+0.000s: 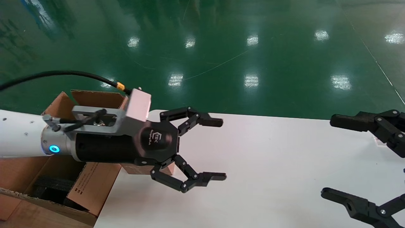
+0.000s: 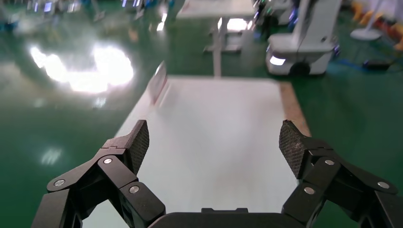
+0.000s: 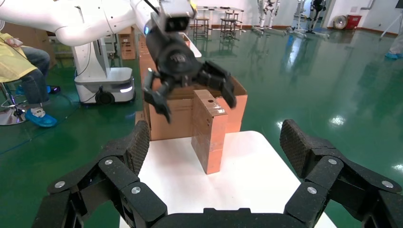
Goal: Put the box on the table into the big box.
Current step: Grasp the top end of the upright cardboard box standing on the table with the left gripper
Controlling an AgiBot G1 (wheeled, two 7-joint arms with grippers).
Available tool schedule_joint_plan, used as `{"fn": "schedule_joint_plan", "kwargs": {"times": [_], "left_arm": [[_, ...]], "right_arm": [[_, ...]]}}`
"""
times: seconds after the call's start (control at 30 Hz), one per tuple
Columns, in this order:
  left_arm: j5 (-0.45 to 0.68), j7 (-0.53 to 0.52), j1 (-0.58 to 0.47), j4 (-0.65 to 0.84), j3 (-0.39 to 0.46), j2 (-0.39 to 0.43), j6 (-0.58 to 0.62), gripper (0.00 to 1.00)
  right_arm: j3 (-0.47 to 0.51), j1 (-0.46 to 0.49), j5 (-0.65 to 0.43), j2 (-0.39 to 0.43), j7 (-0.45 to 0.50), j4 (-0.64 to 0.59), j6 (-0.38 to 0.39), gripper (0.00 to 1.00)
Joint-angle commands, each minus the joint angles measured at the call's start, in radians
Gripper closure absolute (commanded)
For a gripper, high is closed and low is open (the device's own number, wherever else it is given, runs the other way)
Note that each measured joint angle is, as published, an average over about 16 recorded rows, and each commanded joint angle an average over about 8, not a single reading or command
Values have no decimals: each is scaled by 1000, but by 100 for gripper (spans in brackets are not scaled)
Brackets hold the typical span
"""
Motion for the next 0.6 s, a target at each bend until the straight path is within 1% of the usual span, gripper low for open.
{"fn": "schedule_joint_plan", "kwargs": {"times": [0.03, 0.33, 0.47, 0.6], "left_arm": [[24, -2, -1, 20, 11, 0, -3, 0], [325, 52, -89, 61, 71, -63, -92, 0], [385, 76, -122, 91, 77, -83, -103, 0], [416, 104, -149, 127, 78, -99, -98, 0]], "right_arm": [[0, 0, 0, 0, 0, 0, 0, 0], [0, 0, 0, 0, 0, 0, 0, 0], [0, 0, 0, 0, 0, 0, 0, 0], [0, 0, 0, 0, 0, 0, 0, 0]]}}
